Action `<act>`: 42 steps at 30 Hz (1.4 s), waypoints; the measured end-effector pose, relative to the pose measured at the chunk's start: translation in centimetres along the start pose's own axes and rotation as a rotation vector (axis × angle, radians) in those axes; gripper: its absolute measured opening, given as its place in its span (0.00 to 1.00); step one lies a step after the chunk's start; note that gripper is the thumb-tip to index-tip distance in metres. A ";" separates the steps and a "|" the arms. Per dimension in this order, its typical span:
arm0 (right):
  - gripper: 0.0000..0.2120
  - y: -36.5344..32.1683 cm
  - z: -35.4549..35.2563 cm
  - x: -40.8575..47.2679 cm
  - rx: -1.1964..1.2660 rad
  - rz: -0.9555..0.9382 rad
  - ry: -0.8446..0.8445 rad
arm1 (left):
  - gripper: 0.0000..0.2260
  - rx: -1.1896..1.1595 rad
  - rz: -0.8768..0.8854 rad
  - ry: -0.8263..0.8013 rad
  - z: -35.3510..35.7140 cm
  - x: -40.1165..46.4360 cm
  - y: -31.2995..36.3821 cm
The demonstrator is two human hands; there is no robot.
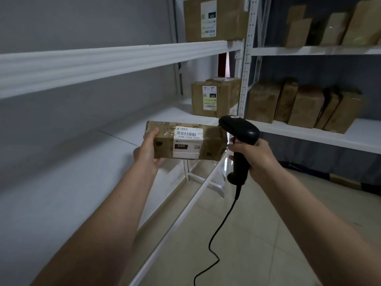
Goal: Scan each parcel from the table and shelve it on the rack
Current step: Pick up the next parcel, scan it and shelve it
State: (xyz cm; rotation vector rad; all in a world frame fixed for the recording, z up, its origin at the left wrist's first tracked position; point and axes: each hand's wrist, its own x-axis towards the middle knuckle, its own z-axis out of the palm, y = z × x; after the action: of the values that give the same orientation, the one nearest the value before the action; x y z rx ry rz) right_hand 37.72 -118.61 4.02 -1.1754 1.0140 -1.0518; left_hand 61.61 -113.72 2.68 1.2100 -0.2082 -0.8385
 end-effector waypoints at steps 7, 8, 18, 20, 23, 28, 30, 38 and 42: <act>0.13 -0.1 0.8 13.1 0.039 0.002 -0.101 | 0.21 0.010 0.014 0.097 8.5 9.2 -0.4; 0.12 -0.2 0.7 15.2 0.042 0.005 -0.113 | 0.20 -0.006 0.020 0.118 10.1 10.7 -0.4; 0.11 -0.4 0.5 30.9 0.010 0.028 -0.181 | 0.12 0.024 -0.167 0.035 22.7 23.8 -3.3; 0.13 0.1 0.5 32.8 0.007 0.051 -0.184 | 0.14 0.034 -0.148 0.074 23.9 25.7 -4.1; 0.13 1.0 0.4 35.0 -0.002 0.093 -0.201 | 0.18 0.203 -0.077 0.018 25.0 27.5 -5.4; 0.13 1.4 1.1 37.4 -0.011 0.109 -0.234 | 0.25 0.370 -0.016 -0.139 27.3 28.5 -6.9; 0.13 1.4 1.2 38.1 -0.014 0.118 -0.235 | 0.29 0.340 -0.019 -0.141 28.0 29.0 -7.1; 0.13 1.3 0.9 39.0 -0.048 0.135 -0.278 | 0.30 0.387 -0.094 -0.158 27.6 30.1 -7.2; 0.14 1.0 0.6 38.6 -0.028 0.136 -0.280 | 0.19 0.365 -0.094 0.001 27.3 29.6 -6.9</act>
State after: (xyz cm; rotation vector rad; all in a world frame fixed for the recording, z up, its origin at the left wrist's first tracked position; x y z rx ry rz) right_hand 46.58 -156.04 0.79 -1.2196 0.8767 -0.7442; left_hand 63.65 -154.32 -1.46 1.5714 -0.3153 -0.9059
